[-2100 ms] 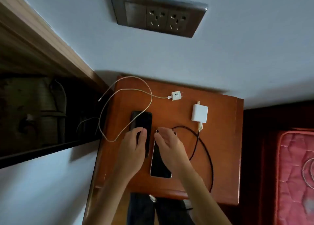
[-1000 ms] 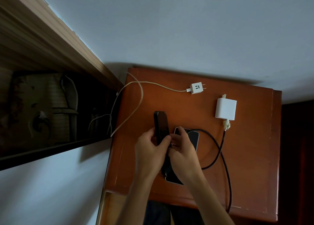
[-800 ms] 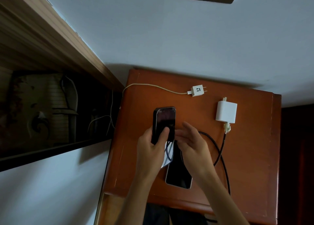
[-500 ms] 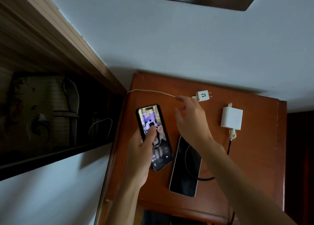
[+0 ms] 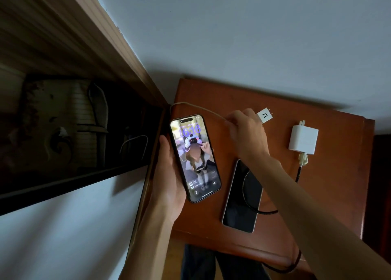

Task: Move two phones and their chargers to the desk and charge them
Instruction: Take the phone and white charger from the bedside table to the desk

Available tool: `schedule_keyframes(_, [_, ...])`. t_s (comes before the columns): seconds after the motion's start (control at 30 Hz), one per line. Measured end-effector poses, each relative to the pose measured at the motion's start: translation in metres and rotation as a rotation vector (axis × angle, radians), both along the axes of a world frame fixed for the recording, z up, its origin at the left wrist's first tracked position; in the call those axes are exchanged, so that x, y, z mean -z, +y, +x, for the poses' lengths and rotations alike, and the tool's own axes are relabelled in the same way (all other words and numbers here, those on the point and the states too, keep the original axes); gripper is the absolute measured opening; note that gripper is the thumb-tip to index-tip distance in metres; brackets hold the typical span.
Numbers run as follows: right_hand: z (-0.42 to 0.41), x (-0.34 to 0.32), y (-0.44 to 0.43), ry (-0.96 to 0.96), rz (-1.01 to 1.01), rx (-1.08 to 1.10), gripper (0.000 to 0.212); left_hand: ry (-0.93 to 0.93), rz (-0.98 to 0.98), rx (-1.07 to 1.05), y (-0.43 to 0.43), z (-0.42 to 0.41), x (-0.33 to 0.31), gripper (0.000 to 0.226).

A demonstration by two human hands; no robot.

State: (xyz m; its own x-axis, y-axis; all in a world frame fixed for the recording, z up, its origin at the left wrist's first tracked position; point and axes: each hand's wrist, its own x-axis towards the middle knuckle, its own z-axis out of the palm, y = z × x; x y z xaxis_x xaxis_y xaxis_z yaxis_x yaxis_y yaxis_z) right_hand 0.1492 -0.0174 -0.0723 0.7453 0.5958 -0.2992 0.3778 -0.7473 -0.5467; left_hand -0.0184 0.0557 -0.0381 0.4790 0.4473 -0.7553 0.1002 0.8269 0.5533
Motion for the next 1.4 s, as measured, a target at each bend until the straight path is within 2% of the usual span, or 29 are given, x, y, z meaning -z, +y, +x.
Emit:
schedule_keyframes(0.23, [-0.022, -0.056, -0.013, -0.052, 0.336, 0.044, 0.009, -0.043, -0.002, 0.070, 0.007, -0.018, -0.047, 0.050])
schedule_keyframes(0.43, [-0.037, -0.130, -0.022, 0.067, 0.493, 0.049, 0.012, -0.074, -0.009, 0.023, 0.007, -0.034, -0.104, 0.046])
schedule_keyframes(0.53, [-0.045, -0.172, -0.024, 0.069, 0.564, 0.036, 0.011, -0.066, 0.016, 0.006, 0.006, -0.041, -0.137, 0.054])
schedule_keyframes(0.63, [-0.048, -0.217, -0.032, 0.054, 0.625, 0.049, 0.011, -0.062, 0.015, -0.003, 0.003, -0.046, -0.171, 0.074])
schedule_keyframes(0.77, [-0.045, -0.277, -0.049, 0.023, 0.684, 0.072, 0.010, -0.085, 0.071, 0.042, -0.002, -0.050, -0.216, 0.071])
schedule_keyframes(0.9, [-0.047, -0.340, -0.060, 0.017, 0.767, 0.114, 0.009, -0.127, 0.092, 0.078, -0.005, -0.053, -0.261, 0.100])
schedule_keyframes(1.0, [-0.055, -0.388, -0.061, -0.008, 0.840, 0.125, 0.010, -0.140, 0.232, 0.092, -0.010, -0.053, -0.300, 0.092])
schedule_keyframes(1.1, [-0.060, -0.434, -0.061, -0.061, 0.884, 0.103, 0.007, -0.132, 0.259, 0.041, -0.013, -0.053, -0.340, 0.079])
schedule_keyframes(1.3, [-0.071, -0.506, -0.071, -0.102, 0.991, 0.077, 0.007, -0.122, 0.355, 0.033, -0.021, -0.051, -0.421, 0.094])
schedule_keyframes(1.37, [-0.077, -0.527, -0.075, -0.096, 1.055, 0.067, 0.010, -0.158, 0.374, 0.097, -0.026, -0.049, -0.442, 0.100])
schedule_keyframes(1.4, [-0.079, -0.538, -0.077, -0.092, 1.093, 0.064, 0.011, -0.189, 0.380, 0.134, -0.028, -0.048, -0.452, 0.096])
